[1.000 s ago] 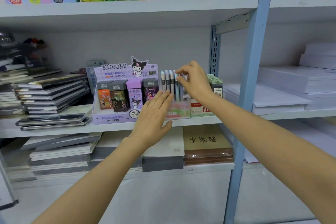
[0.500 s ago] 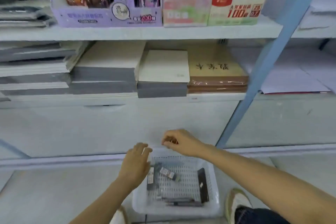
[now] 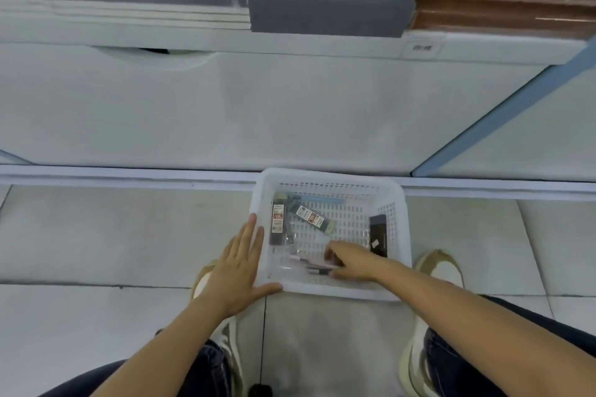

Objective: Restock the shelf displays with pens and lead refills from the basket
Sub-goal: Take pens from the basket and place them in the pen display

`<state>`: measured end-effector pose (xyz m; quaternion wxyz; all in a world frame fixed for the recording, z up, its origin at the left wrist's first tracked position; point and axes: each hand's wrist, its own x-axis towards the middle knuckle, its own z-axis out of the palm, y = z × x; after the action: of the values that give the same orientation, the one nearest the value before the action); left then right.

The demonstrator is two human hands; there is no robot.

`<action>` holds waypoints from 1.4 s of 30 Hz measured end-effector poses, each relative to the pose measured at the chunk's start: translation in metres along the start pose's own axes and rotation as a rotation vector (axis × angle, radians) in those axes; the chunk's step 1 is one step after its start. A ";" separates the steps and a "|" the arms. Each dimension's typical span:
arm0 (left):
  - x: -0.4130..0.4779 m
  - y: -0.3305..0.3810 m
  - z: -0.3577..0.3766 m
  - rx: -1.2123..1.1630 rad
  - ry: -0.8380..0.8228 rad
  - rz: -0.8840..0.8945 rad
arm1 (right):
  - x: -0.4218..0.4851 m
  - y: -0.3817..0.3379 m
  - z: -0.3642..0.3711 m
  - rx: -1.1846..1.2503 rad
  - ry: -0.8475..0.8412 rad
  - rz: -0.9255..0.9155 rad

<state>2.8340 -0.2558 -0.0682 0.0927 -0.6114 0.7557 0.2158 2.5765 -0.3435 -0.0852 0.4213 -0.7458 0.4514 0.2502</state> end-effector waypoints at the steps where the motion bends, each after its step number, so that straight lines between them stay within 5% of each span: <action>1: 0.000 0.001 -0.001 -0.001 0.002 0.000 | 0.002 0.000 -0.001 -0.014 -0.019 -0.005; 10: 0.001 0.002 -0.005 -0.009 -0.037 -0.008 | 0.002 0.006 0.005 -0.060 -0.112 -0.083; 16: 0.009 0.027 -0.025 -0.242 0.287 0.024 | -0.014 -0.010 -0.012 0.514 0.153 -0.142; 18: 0.019 0.042 -0.030 -0.470 0.315 -0.055 | -0.016 -0.027 -0.022 0.621 0.218 -0.222; 22: 0.024 0.070 -0.049 -1.350 0.132 -0.163 | -0.018 -0.066 -0.030 0.773 0.226 -0.373; 27: 0.026 0.080 -0.072 -1.769 0.293 -0.224 | -0.028 -0.086 -0.052 0.878 0.202 -0.415; 32: 0.026 0.080 -0.104 -1.813 0.363 -0.228 | -0.049 -0.087 -0.093 0.728 0.093 -0.424; 35: 0.023 0.074 -0.128 -1.739 0.458 -0.185 | -0.063 -0.087 -0.123 0.597 0.320 -0.372; 37: 0.019 0.073 -0.147 -1.645 0.447 -0.138 | -0.076 -0.093 -0.143 0.749 0.521 -0.387; 42: 0.001 0.081 -0.192 -1.466 0.395 0.025 | -0.112 -0.123 -0.181 0.907 0.647 -0.557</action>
<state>2.7798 -0.3286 0.1191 -0.4767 -0.5352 0.4284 0.5503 2.6317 -0.4170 0.1429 0.5876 -0.6203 0.4060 -0.3244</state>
